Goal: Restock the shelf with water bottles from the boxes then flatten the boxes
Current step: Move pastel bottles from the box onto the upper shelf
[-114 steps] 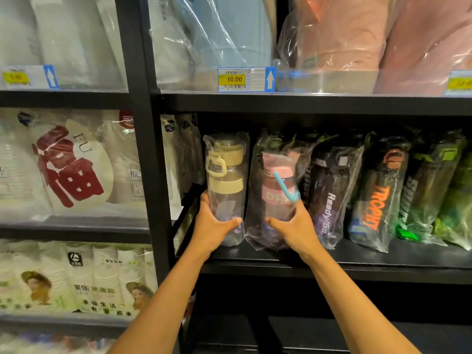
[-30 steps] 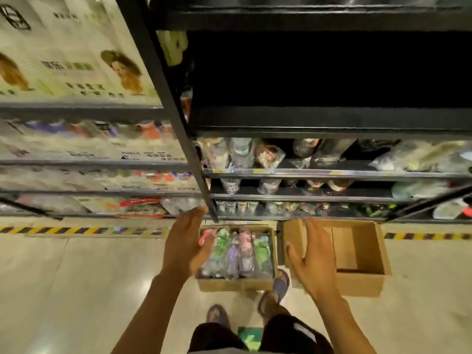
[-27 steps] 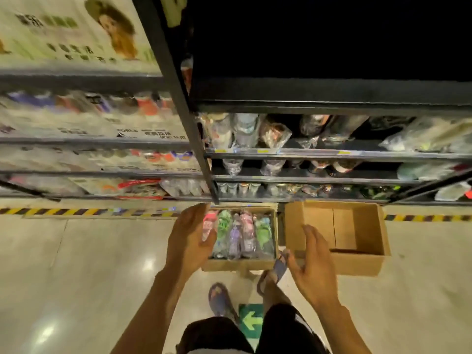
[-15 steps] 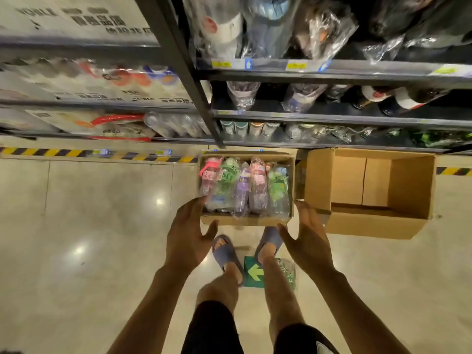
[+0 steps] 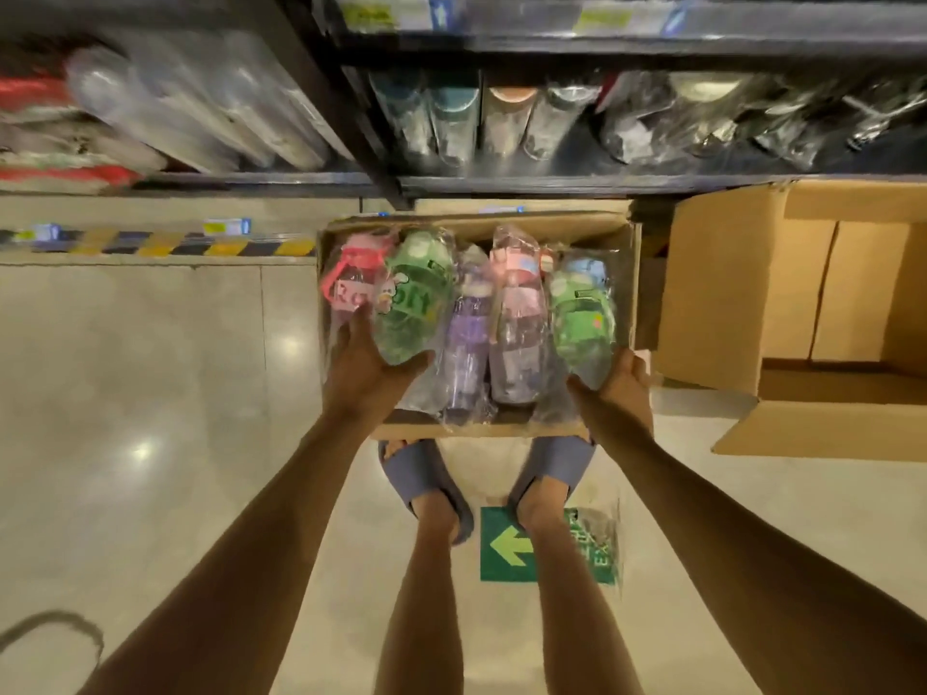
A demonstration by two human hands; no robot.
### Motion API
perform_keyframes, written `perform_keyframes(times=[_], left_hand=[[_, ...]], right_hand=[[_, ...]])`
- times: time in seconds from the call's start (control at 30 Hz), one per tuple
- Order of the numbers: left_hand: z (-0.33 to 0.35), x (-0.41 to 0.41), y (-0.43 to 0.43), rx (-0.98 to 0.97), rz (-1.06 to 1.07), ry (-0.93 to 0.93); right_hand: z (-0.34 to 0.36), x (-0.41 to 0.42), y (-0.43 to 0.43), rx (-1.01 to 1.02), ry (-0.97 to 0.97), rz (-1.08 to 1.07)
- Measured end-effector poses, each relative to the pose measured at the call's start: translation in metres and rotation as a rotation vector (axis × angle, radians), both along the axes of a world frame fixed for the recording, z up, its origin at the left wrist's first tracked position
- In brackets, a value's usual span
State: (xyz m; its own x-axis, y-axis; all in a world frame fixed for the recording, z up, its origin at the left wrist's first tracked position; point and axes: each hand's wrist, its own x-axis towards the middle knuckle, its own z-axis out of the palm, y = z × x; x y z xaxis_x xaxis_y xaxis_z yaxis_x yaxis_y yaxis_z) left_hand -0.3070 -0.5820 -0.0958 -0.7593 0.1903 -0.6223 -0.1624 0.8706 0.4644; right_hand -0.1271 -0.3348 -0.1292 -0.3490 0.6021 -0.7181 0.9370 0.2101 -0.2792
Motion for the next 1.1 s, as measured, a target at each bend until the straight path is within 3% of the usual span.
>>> perform_keyframes(times=[0.23,0.43,0.57,0.7,0.83,0.93,1.1], left_hand=[[-0.042,-0.002,0.004,0.047,0.036,0.010],[-0.029,-0.002,0.000,0.121,0.079,0.061],[0.001,0.004,-0.009,0.170,0.127,0.057],[0.056,0.012,-0.010,0.308,0.261,-0.060],[0.119,0.018,-0.003,0.501,0.301,-0.178],[0.167,0.014,0.007,0.591,0.231,-0.144],[0.260,0.004,0.032,0.701,0.144,-0.009]], right_hand=[[-0.054,-0.010,-0.001,0.013,-0.048,-0.124],[-0.043,-0.014,0.010,-0.030,-0.135,-0.129],[-0.001,-0.005,0.013,-0.075,-0.032,-0.158],[0.055,0.008,0.012,-0.104,0.073,-0.199],[0.123,0.012,0.007,-0.274,0.360,-0.339],[0.170,0.009,0.009,-0.376,0.438,-0.308],[0.265,-0.008,0.008,-0.356,0.579,-0.278]])
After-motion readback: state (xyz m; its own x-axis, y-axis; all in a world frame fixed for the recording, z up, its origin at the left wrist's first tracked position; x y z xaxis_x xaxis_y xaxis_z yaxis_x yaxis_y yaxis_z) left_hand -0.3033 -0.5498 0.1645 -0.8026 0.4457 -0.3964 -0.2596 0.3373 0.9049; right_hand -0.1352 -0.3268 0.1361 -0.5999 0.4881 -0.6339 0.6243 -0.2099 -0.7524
